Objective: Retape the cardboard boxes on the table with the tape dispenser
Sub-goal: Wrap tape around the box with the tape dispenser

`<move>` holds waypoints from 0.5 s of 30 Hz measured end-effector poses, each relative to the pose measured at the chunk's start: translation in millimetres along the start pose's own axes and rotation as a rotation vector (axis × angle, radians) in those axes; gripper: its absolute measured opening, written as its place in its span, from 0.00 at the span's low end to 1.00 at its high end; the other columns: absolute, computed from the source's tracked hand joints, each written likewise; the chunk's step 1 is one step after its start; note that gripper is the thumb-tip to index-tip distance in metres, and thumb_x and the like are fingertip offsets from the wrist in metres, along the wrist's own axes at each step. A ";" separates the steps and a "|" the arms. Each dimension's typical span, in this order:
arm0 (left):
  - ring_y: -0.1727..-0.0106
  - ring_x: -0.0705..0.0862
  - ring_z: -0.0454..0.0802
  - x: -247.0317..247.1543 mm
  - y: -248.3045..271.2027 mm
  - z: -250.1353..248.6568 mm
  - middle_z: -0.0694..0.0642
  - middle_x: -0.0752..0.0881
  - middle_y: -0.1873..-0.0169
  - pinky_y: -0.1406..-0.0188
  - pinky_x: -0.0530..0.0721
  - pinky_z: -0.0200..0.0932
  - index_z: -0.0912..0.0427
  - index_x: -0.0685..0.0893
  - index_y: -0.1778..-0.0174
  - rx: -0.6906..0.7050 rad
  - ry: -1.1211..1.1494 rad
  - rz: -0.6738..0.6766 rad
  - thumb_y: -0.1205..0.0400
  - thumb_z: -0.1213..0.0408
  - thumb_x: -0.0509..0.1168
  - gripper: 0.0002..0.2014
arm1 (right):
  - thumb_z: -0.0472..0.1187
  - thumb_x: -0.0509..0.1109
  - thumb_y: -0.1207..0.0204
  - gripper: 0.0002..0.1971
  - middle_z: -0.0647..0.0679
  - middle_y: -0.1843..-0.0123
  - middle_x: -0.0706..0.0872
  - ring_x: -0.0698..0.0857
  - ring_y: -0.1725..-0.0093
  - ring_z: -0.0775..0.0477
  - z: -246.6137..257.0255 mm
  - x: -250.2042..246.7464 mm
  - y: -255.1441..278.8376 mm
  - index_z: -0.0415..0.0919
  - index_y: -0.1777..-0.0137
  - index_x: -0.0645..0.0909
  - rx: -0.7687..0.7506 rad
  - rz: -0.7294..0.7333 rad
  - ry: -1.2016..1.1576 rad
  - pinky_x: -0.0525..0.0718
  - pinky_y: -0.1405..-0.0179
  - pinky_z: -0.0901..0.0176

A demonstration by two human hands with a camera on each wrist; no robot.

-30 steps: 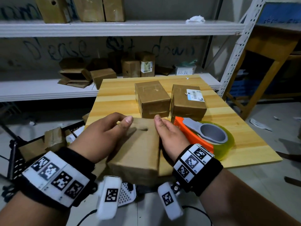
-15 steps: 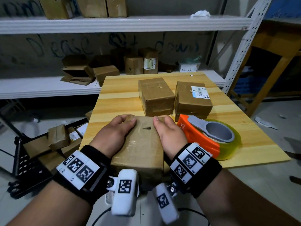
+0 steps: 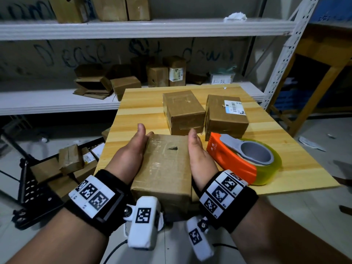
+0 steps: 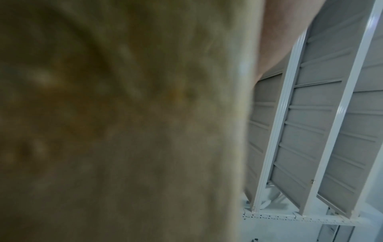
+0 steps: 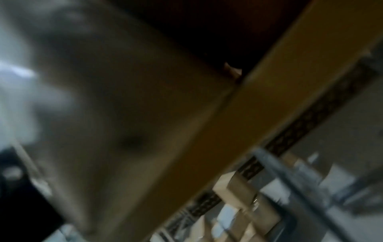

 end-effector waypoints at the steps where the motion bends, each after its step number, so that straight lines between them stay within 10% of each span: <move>1: 0.49 0.92 0.55 -1.7 2.9 -2.7 0.56 0.93 0.49 0.51 0.83 0.49 0.45 0.89 0.38 -0.001 -0.036 -0.037 0.24 0.21 0.56 0.36 | 0.69 0.43 0.12 0.33 0.55 0.08 0.63 0.63 0.10 0.45 -1.4 -1.9 -1.0 0.64 0.08 0.50 0.004 0.016 0.043 0.55 0.14 0.50; 4: 0.55 0.90 0.55 -1.4 3.0 -3.1 0.56 0.91 0.56 0.60 0.78 0.47 0.49 0.88 0.48 0.027 -0.070 -0.059 0.18 0.32 0.63 0.24 | 0.67 0.42 0.10 0.30 0.55 0.08 0.63 0.64 0.10 0.45 -0.7 -7.2 -1.3 0.66 0.09 0.49 -0.024 -0.007 0.084 0.58 0.15 0.50; 11: 0.36 0.90 0.56 -6.0 2.7 -6.5 0.51 0.93 0.42 0.23 0.80 0.61 0.41 0.97 0.57 0.093 0.035 -0.075 0.20 0.47 0.75 0.06 | 0.93 0.43 0.43 0.68 0.49 0.07 0.55 0.54 0.08 0.50 -3.7 0.3 13.6 0.48 0.09 0.52 -0.161 -0.075 -0.054 0.49 0.25 0.86; 15: 0.40 0.87 0.51 -5.4 2.0 -11.8 0.48 0.90 0.44 0.30 0.82 0.50 0.42 0.89 0.54 0.130 0.010 -0.137 0.13 0.52 0.69 0.06 | 0.65 0.50 0.12 0.35 0.53 0.07 0.53 0.50 0.08 0.49 -5.0 -12.3 18.3 0.53 0.08 0.52 -0.061 -0.090 -0.117 0.45 0.13 0.57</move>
Point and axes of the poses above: each hand's wrist, its own y-axis away from the middle knuckle, its own x-axis out of the palm, z = x × y, the point moved 9 cm from there along -y, towards the middle knuckle
